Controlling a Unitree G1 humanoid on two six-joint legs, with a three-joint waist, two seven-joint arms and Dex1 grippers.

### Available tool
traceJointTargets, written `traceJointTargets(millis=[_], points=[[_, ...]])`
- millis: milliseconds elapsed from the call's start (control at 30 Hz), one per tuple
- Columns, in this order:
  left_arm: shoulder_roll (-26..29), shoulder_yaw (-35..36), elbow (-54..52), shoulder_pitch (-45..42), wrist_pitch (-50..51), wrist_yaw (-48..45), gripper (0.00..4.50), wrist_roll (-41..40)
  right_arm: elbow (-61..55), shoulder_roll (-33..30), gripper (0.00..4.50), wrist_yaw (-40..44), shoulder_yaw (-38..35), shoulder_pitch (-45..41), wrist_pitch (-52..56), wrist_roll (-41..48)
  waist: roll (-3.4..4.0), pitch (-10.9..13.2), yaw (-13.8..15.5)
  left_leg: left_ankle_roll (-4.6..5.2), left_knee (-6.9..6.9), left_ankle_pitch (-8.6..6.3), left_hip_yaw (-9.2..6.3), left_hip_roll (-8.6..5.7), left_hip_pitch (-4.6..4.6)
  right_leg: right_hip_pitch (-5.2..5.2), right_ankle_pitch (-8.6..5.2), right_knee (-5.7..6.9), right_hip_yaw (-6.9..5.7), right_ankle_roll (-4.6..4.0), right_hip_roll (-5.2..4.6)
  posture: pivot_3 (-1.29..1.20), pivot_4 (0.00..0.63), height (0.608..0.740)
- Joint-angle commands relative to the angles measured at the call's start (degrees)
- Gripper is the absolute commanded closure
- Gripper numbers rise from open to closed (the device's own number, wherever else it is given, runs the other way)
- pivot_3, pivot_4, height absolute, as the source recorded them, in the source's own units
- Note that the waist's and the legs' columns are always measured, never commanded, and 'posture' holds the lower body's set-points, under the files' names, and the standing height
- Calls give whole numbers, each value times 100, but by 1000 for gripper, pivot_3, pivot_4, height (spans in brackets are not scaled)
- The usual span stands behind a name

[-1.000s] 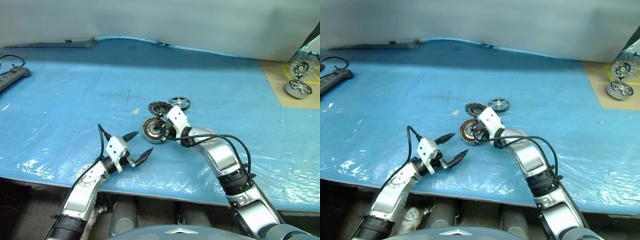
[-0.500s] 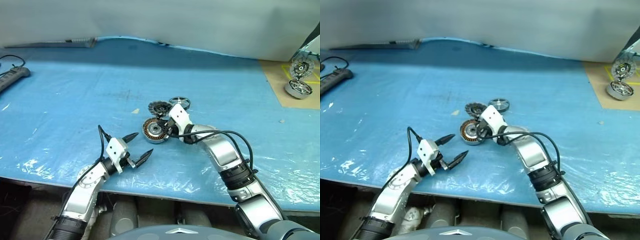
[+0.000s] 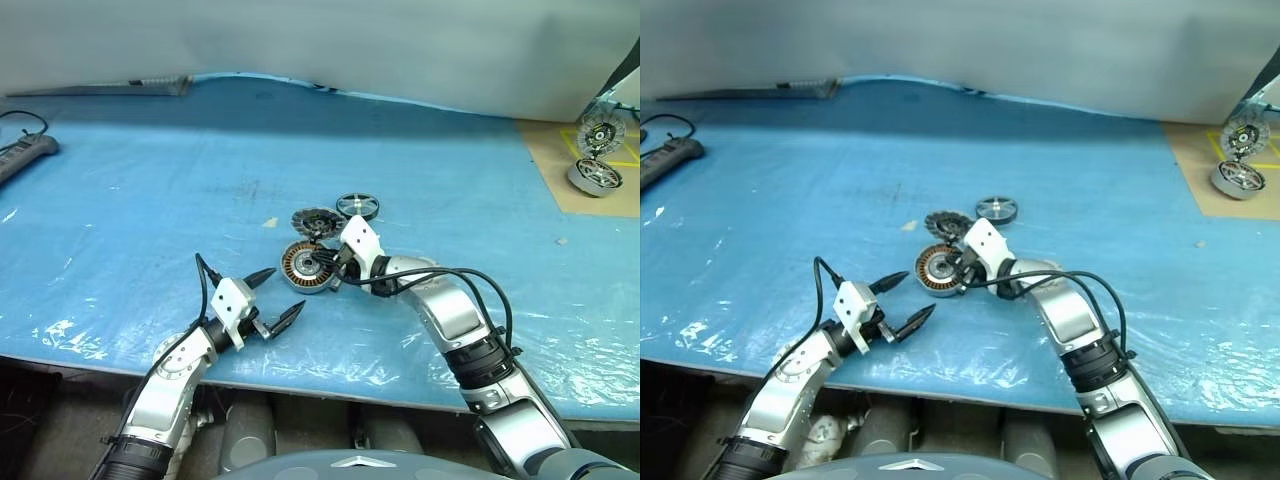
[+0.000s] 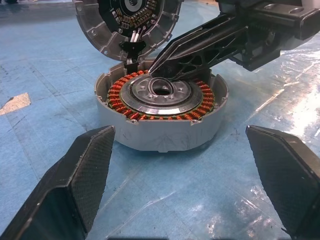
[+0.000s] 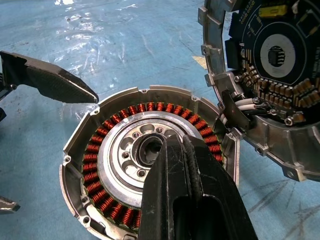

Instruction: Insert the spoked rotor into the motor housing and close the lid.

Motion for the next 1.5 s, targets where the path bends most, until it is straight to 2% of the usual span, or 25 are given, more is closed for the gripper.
traceJointTargets(millis=[33, 500, 1167, 1300, 1500], points=[[26, 26, -205, -24, -65, 5, 0, -42, -203, 71, 4479, 18, -68, 0, -71, 115, 0, 0, 0, 0, 0, 0, 0, 0, -1, 0, 0, 0, 0, 0, 0, 0, 150, 740], [30, 48, -158, -61, -52, 7, 0, -54, -412, -43, 4479, 414, 22, 81, 84, 261, 0, 0, -1, 0, 0, 0, 0, 2, 0, 0, 0, 0, 0, 0, 1, 0, 150, 740], [-6, 42, -99, -94, -76, 46, 0, -38, -841, -324, 4479, 511, 48, 212, 400, 312, 0, 0, 4, 0, 3, 0, 0, 1, -1, 1, 1, -1, 0, -2, 0, 0, 150, 740], [-28, 11, -66, -92, -96, 49, 0, -20, -933, -358, 4479, 435, 18, 228, 460, 338, 0, 0, 4, 0, 3, 0, 0, 1, -1, 1, 1, 0, 0, -1, 1, 0, 150, 740], [-39, -16, -41, -116, -115, 29, 0, -4, -777, -84, 4479, 81, -115, 34, 415, 296, 0, 0, -2, 0, 3, 0, 0, 1, 0, 0, 1, 2, 0, -2, 1, 0, 150, 740]])
